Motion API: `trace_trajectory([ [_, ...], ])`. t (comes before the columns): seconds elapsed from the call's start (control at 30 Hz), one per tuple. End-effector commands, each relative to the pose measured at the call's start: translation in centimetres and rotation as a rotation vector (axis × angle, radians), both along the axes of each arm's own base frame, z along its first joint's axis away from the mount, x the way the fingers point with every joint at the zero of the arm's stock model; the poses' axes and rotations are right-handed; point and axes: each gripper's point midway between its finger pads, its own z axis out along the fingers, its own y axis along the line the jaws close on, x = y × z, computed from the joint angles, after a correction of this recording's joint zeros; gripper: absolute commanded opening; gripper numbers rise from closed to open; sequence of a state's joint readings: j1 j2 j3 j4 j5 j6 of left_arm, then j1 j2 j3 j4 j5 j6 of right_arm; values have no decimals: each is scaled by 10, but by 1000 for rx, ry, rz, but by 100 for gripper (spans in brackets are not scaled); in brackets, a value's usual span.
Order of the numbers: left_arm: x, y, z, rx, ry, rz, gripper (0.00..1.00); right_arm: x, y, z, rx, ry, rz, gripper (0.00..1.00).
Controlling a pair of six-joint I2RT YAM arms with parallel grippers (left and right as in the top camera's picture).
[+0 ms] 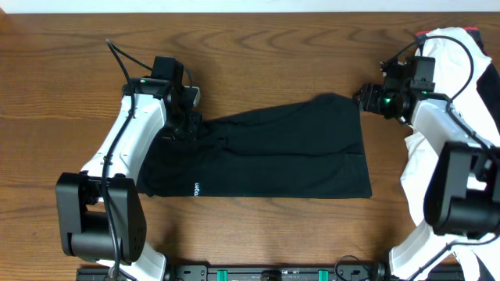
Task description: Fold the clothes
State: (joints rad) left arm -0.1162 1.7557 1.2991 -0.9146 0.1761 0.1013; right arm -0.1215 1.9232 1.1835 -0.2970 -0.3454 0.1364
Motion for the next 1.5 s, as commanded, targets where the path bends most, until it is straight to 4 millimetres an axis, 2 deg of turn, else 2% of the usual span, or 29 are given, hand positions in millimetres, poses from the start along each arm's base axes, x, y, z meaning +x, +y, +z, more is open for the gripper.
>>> trace_trajectory([
  [0.0,2,1,5,7,-19,9,6,8,9,-13,55,3,33,63],
  [0.23,2,2,5,10,-19,9,6,13,26,-40,122,29,39,60],
  [0.4,2,2,5,10,-19,9,6,18,35,-36,144,-3,67,56],
  [0.5,2,2,5,10,-19,9,6,16,42,-33,187,-2,90,44],
  [0.63,2,2,5,10,-19,9,6,14,48,-29,233,0,106,19],
  [0.83,0,2,5,11,-11,9,6,13,46,-14,282,-8,95,2],
  [0.93,0,2,4,11,-11,9,6,11,46,1,304,-23,107,1],
  [1.07,0,2,4,11,-11,10,6,2,46,10,291,-12,132,1],
  [1.3,0,2,4,12,-11,10,6,-20,38,-3,210,73,147,1],
  [1.47,-1,11,4,59,-8,15,6,-45,35,-13,157,170,183,1],
])
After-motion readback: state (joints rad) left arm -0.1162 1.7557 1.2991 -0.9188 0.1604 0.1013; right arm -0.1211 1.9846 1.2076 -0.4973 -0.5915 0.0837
